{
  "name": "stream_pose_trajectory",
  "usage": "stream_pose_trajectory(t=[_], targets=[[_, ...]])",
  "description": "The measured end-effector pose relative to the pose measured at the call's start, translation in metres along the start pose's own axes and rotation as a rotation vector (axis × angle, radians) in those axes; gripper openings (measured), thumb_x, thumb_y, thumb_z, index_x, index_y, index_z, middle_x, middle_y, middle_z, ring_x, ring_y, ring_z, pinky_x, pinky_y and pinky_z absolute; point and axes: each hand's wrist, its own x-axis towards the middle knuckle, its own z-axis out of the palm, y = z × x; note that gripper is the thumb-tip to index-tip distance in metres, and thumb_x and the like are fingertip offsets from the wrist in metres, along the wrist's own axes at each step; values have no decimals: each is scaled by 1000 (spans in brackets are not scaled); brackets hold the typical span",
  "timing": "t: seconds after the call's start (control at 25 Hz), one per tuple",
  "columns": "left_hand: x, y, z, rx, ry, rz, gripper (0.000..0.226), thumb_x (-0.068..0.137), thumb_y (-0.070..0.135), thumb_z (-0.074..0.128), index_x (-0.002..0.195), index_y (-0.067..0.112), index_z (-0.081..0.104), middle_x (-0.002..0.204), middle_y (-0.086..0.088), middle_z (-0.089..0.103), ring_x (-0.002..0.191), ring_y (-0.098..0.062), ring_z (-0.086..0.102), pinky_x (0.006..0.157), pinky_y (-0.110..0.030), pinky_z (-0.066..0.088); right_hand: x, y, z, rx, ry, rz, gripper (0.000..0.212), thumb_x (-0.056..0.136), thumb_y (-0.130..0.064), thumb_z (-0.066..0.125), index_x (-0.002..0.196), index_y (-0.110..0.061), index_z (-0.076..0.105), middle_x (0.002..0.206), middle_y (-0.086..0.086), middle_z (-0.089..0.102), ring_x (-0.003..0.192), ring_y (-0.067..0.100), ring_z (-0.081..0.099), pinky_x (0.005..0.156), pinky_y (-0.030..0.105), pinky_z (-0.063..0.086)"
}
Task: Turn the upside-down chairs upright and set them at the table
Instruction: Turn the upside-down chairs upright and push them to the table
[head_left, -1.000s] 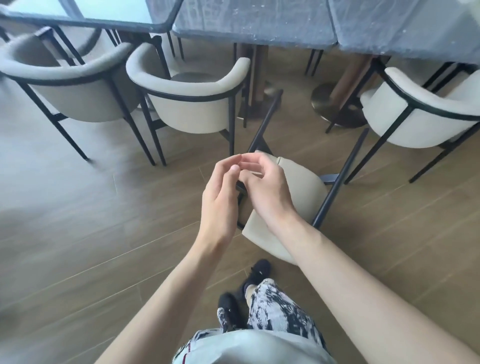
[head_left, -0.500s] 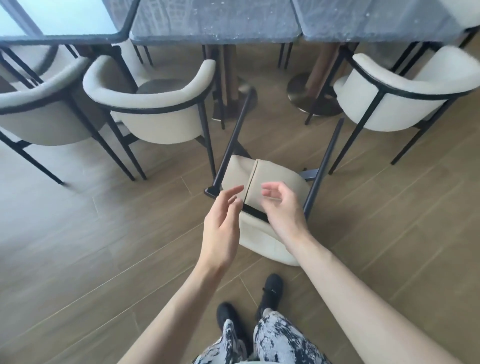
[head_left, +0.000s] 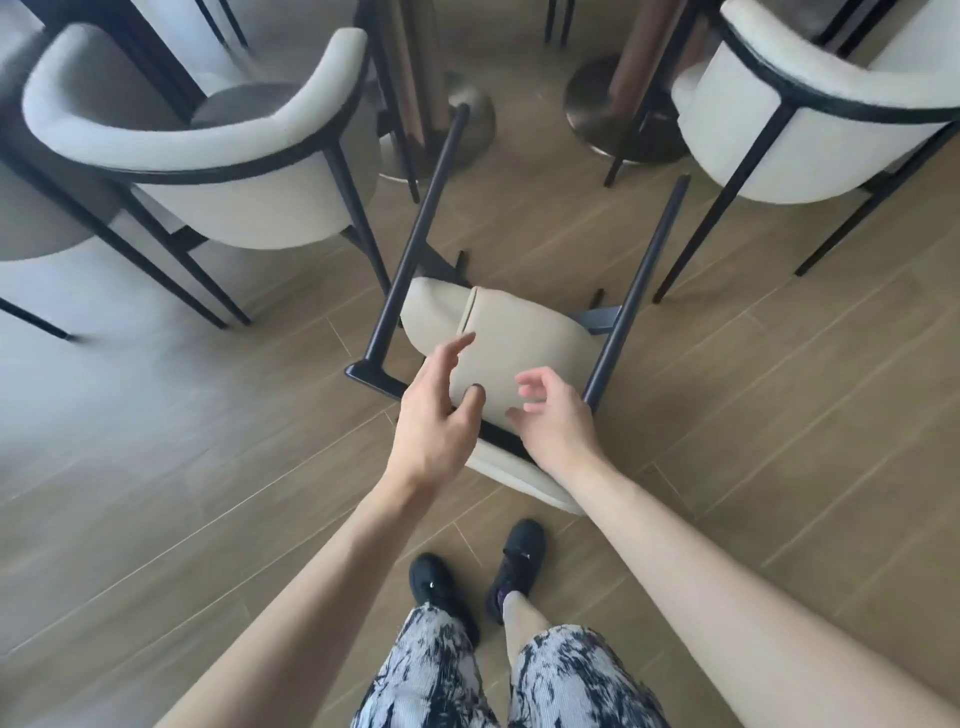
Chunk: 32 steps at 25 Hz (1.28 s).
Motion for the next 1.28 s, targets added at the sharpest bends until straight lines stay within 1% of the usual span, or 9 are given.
stream_pose_trajectory(t=[0.12,0.36,0.44,0.6,0.76,0.84,1.0,1.12,1.28], targets=[[18,-24,12,76,-76,18,68,87,3,53,150,24,38,150,1,50,138,-15,47,108,-37,41,24,21,17,-103,-41,33,41,85,-17,72,122,-21,56,122,1,59,111,19,58,85,25,42],[33,-107,32,399,-292,9,79,78,-3,53,153,19,37,154,-2,44,138,-24,41,106,-35,39,74,77,66,-248,-78,139,62,77,-30,78,131,-18,49,131,4,54,125,23,50,99,31,41],[33,-136,38,506,-363,32,81,78,-2,56,154,17,35,160,-3,37,144,-26,35,113,-37,33,82,95,83,-322,-79,136,70,75,-32,81,134,-17,46,134,5,50,128,25,46,102,35,41],[47,-177,48,710,-486,116,84,82,8,62,158,21,27,167,-1,20,153,-22,15,121,-38,17,92,121,108,-482,-50,126,80,71,-40,83,136,-19,41,134,7,44,129,27,41,95,40,42],[67,-204,61,861,-514,233,89,86,18,67,160,26,18,169,1,9,156,-19,2,124,-36,4,102,142,123,-595,0,64,83,69,-51,81,136,-20,42,133,5,46,128,27,41,106,48,37],[73,-211,64,967,-527,269,90,86,20,66,160,26,15,170,0,7,156,-20,-1,124,-38,-2,101,148,126,-670,31,11,79,70,-49,80,133,-20,44,131,4,44,126,26,42,108,47,34],[82,-232,74,1113,-513,395,80,83,19,67,154,21,30,162,-1,29,153,-26,16,124,-45,0,106,171,133,-810,116,-91,68,70,-34,80,127,-22,45,124,2,45,116,25,44,95,40,36],[86,-236,76,1180,-493,458,69,80,20,70,143,16,42,148,-4,45,137,-31,39,123,-47,11,111,181,129,-831,103,-148,69,68,-29,83,126,-23,45,121,2,44,112,26,44,86,39,38],[94,-237,84,1242,-475,505,53,75,20,73,123,13,52,120,-7,53,110,-34,51,112,-43,29,115,188,129,-859,142,-211,77,58,-41,91,120,-21,49,114,4,48,103,28,47,79,41,43]])
